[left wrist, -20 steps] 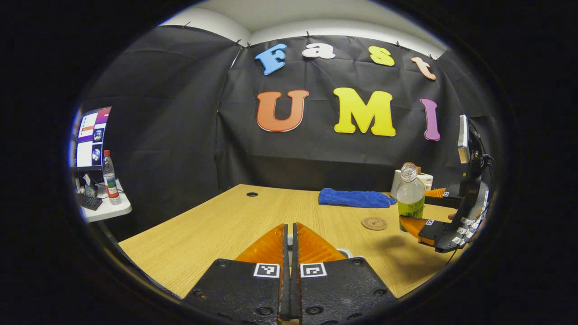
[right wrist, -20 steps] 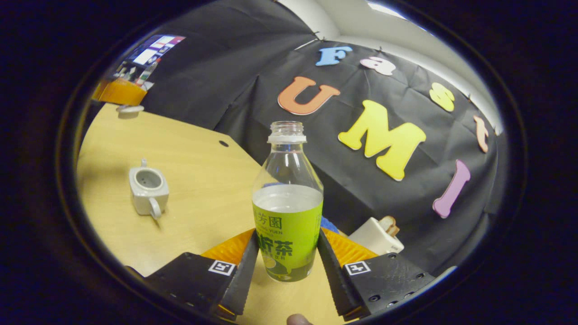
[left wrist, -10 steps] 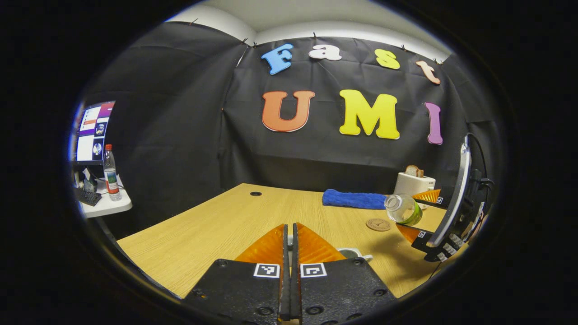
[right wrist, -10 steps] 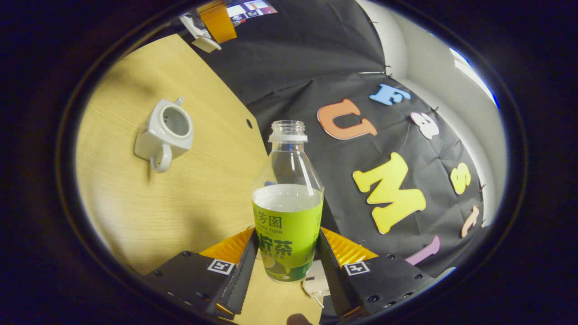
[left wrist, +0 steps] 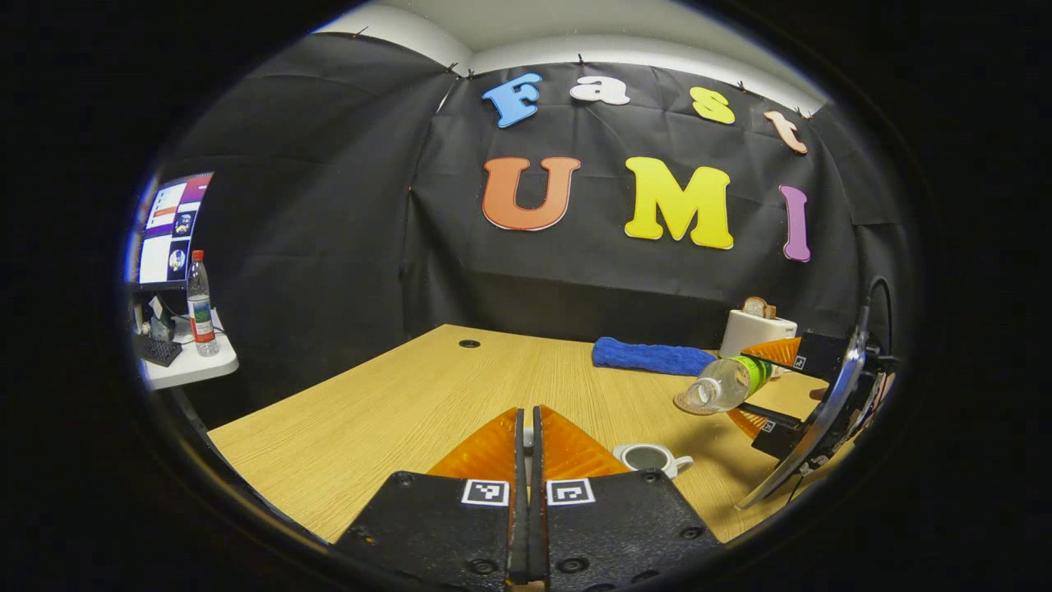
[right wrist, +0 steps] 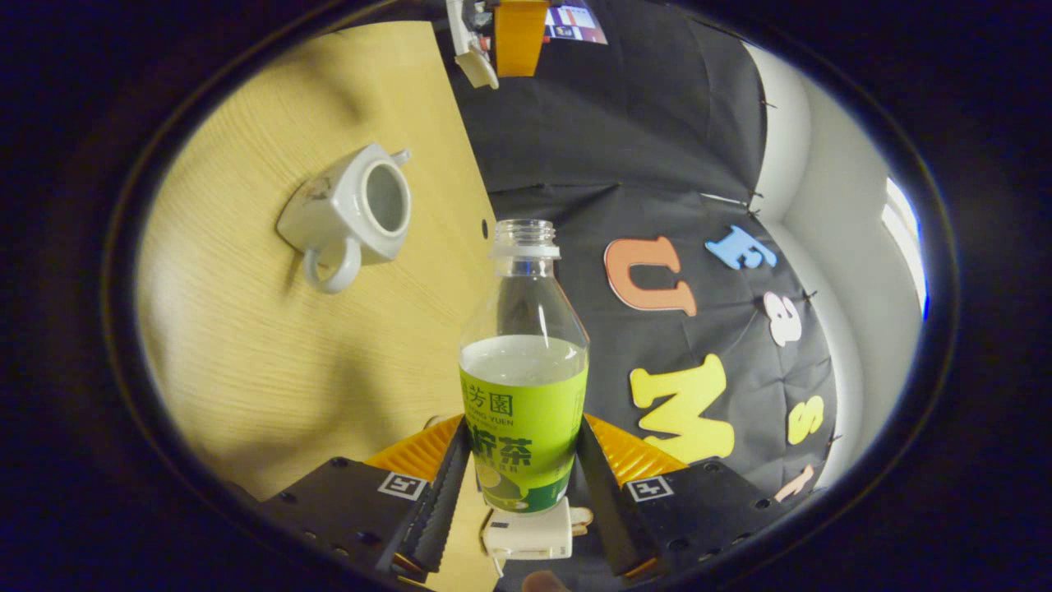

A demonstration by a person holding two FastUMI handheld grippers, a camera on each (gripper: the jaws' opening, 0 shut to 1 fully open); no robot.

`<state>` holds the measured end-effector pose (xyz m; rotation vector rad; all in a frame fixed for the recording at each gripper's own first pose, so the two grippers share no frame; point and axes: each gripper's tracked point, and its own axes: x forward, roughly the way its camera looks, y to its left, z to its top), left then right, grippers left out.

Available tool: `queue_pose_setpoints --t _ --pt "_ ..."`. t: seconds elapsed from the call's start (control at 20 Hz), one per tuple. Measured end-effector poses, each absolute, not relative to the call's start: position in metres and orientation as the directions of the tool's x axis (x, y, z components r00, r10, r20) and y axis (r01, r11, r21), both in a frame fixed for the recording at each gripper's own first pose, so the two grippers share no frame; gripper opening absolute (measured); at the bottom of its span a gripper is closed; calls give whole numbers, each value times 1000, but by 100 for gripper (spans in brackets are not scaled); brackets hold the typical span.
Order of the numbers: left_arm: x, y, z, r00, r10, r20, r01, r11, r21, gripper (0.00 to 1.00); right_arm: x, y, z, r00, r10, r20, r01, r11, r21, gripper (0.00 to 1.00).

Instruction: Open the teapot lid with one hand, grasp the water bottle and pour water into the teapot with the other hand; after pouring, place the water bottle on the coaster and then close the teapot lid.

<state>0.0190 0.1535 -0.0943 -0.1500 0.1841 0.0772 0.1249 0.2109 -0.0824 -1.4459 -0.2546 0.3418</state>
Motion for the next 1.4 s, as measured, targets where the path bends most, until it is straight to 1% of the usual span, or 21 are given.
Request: queue_pose_setpoints --t 0.35,0.9,1.05,1.4 --pt "18 159 -98 980 58 -188 -82 989 -122 3 122 229 -78 897 442 -16 29 -96 -995 73" --pt "17 158 -98 981 44 -189 -68 990 -122 3 121 240 -57 866 498 35 194 -271 -943 73" --pt "17 155 -97 981 31 -189 -55 991 -124 2 123 240 -56 865 501 23 189 -283 -940 72" --pt "16 156 -97 981 30 -192 -56 990 -130 2 123 245 -48 851 525 32 238 -331 -913 73"
